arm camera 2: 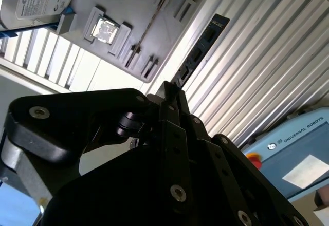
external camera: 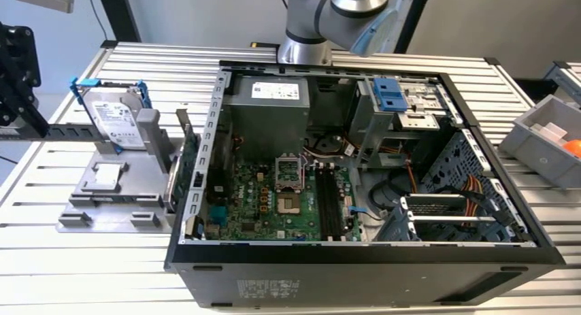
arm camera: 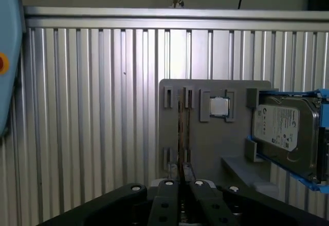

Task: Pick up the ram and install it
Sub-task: 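Pick up the ram and move it above insertion slot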

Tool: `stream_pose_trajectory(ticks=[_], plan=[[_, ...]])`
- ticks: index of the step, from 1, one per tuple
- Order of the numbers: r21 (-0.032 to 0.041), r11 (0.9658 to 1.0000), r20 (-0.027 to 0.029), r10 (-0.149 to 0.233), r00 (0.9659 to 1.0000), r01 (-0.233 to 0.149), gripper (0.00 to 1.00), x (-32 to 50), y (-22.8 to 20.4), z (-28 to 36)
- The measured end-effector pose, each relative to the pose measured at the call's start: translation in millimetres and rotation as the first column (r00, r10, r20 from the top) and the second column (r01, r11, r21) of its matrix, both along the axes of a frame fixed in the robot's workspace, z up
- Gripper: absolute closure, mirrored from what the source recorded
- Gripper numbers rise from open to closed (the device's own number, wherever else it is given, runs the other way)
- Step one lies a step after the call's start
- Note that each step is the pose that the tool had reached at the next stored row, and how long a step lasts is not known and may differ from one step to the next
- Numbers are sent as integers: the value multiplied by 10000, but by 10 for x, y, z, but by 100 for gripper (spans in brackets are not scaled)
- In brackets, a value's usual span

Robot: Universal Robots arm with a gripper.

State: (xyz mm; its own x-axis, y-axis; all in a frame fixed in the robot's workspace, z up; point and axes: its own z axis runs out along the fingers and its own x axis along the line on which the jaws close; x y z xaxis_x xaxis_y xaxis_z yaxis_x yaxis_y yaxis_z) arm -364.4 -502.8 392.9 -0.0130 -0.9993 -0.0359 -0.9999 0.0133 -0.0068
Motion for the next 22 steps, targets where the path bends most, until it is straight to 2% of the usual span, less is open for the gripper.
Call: stream_pose_trajectory(ticks=[9, 16, 22], plan=[[-6, 10000, -2, 0, 10000, 0, 100, 14, 0, 2], [-6, 10000, -2, -1, 10000, 1, 100, 62, 0, 1], [-6, 10000, -4, 0, 10000, 0, 100, 133, 0, 1]])
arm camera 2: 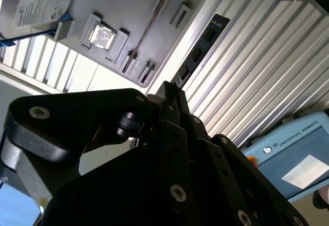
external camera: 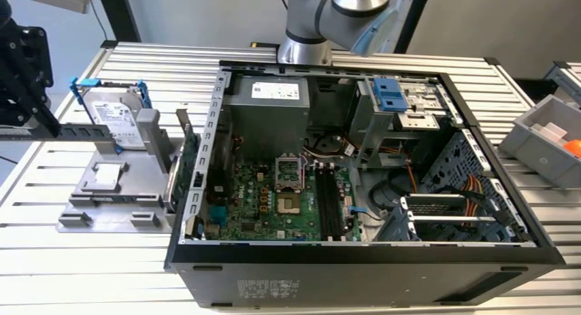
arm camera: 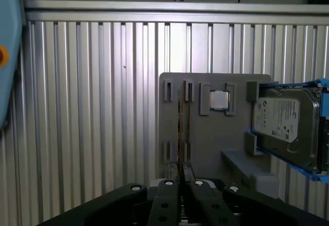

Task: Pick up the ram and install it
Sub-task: 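Pick up the ram and move it above insertion slot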

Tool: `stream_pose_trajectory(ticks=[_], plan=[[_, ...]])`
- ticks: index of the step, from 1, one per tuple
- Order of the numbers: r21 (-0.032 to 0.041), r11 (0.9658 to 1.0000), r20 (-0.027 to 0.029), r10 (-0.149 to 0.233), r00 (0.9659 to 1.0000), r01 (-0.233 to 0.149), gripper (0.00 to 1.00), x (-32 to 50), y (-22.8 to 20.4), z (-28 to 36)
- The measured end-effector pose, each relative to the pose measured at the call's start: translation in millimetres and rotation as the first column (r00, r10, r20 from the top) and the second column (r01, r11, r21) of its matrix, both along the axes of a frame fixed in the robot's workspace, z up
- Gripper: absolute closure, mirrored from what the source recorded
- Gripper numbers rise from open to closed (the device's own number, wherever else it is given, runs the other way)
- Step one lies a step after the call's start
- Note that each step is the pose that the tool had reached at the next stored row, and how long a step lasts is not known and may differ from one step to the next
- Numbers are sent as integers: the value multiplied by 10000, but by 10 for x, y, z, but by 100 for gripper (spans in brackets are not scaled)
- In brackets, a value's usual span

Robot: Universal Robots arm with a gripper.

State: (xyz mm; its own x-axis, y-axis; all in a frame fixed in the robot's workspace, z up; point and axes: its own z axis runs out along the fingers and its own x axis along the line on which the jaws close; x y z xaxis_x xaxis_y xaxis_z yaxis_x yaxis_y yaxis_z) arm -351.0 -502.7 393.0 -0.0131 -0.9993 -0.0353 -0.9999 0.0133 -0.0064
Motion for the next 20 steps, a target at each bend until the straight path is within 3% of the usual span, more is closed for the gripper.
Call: stream_pose_trajectory(ticks=[20], plan=[[0, 10000, -30, 1, 10000, -1, 100, 386, 0, 0]])
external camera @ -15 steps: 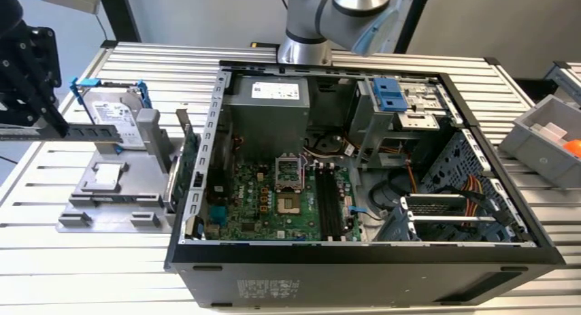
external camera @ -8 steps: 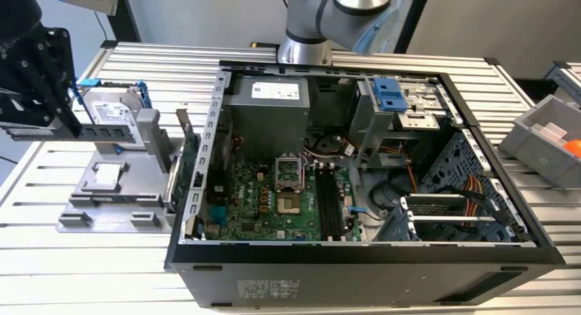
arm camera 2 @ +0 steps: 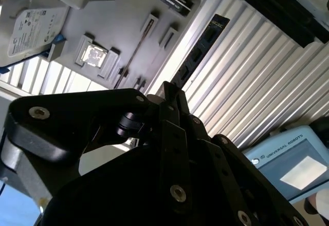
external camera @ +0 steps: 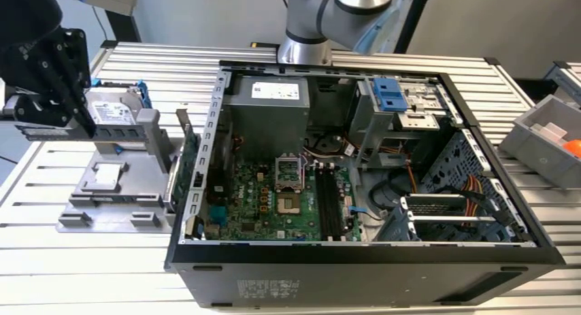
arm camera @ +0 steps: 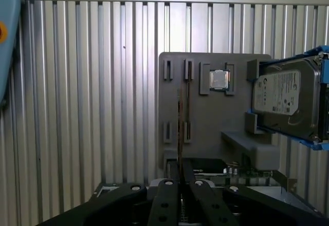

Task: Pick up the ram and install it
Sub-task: 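Pick up the ram and move it above insertion slot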

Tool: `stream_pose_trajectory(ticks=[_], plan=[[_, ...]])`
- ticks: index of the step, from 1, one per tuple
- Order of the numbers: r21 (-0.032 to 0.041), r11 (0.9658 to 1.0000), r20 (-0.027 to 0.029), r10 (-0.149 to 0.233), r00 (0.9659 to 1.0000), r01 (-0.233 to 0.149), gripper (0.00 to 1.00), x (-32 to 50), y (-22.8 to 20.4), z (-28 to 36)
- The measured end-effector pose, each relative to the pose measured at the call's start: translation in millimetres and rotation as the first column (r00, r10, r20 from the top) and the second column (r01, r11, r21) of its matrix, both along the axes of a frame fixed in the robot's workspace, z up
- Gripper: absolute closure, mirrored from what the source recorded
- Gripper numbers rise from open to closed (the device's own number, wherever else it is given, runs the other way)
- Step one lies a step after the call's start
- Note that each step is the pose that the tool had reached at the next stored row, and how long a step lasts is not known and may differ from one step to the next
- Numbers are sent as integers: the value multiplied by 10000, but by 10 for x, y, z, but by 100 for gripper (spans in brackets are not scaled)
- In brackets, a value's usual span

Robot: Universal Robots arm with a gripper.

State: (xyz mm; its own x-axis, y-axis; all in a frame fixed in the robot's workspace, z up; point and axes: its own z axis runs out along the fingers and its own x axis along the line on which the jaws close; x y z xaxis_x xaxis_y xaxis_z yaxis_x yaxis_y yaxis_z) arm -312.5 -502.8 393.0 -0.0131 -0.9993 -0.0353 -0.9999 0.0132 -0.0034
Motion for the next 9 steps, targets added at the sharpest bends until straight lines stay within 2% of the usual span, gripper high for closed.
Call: stream_pose_trajectory(ticks=[9], plan=[[0, 10000, -11, -1, 10000, 1, 100, 170, 0, 0]])
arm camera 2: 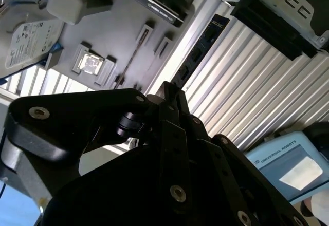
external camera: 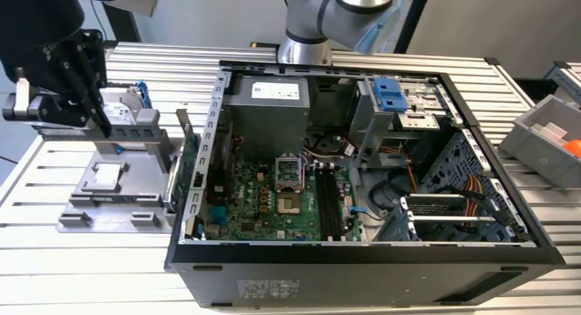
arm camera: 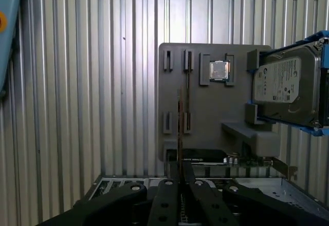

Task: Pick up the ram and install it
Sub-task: 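Pick up the ram and move it above insertion slot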

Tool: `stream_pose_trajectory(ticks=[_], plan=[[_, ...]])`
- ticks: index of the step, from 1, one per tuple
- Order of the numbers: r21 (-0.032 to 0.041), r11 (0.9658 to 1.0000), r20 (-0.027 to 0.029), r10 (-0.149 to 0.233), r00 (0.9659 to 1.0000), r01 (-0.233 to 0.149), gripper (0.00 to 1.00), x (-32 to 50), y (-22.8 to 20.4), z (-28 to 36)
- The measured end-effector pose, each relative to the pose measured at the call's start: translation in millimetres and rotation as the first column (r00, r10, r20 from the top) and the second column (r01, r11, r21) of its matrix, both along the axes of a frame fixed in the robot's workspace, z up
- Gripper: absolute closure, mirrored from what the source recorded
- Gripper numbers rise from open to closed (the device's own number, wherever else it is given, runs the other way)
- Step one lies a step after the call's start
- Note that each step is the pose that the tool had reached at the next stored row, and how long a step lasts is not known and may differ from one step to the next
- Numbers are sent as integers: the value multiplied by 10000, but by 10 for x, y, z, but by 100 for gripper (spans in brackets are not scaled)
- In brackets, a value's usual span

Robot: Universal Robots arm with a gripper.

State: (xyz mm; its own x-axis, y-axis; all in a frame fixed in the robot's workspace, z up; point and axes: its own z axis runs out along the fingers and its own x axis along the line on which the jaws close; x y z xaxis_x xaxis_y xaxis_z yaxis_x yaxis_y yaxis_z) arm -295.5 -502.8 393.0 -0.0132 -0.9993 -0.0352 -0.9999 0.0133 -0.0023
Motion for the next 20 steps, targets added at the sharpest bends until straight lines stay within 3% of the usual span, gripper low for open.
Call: stream_pose_trajectory(ticks=[20], plan=[[1, 10000, -14, 0, 10000, 0, 100, 330, 0, 0]])
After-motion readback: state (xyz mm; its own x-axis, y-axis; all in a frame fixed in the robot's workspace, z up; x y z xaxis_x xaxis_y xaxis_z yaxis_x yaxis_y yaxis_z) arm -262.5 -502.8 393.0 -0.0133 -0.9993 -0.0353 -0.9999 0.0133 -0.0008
